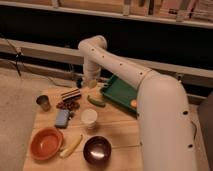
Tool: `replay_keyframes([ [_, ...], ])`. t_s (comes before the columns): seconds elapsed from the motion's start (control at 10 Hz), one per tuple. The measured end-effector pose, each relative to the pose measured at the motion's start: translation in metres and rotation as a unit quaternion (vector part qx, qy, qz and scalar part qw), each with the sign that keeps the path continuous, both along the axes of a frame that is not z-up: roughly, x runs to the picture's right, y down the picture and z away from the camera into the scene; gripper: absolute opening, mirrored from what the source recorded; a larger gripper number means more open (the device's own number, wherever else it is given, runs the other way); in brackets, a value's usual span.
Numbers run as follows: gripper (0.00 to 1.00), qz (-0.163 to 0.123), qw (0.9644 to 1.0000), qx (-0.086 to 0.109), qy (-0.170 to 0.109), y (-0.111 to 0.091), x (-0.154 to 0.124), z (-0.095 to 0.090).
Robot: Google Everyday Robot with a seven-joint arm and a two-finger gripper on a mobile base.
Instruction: Place brush in metal cup
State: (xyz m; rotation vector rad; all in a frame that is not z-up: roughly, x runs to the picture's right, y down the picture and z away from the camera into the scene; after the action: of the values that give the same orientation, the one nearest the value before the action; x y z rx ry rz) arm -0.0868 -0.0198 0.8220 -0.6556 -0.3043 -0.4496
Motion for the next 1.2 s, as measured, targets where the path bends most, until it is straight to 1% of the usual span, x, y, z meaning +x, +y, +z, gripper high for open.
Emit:
replay_keyframes([
  [0.2, 0.0, -0.015, 0.9998, -0.004, -0.014, -0.007, -0.03, -0.002],
  [0.4, 0.0, -0.023, 0.9991, -0.009, -0.035, -0.009, -0.061, -0.011],
  [0.5, 0.0, -0.024, 0.9987, -0.012, -0.043, -0.008, -0.068, -0.015],
  [0.9, 0.0, -0.038, 0.9951, -0.019, -0.089, 0.001, -0.111, -0.039],
  [1.1, 0.0, -0.039, 0.9935, -0.02, -0.105, -0.002, -0.127, -0.044],
  [1.2, 0.0, -0.046, 0.9924, -0.023, -0.112, -0.003, -0.139, -0.045],
])
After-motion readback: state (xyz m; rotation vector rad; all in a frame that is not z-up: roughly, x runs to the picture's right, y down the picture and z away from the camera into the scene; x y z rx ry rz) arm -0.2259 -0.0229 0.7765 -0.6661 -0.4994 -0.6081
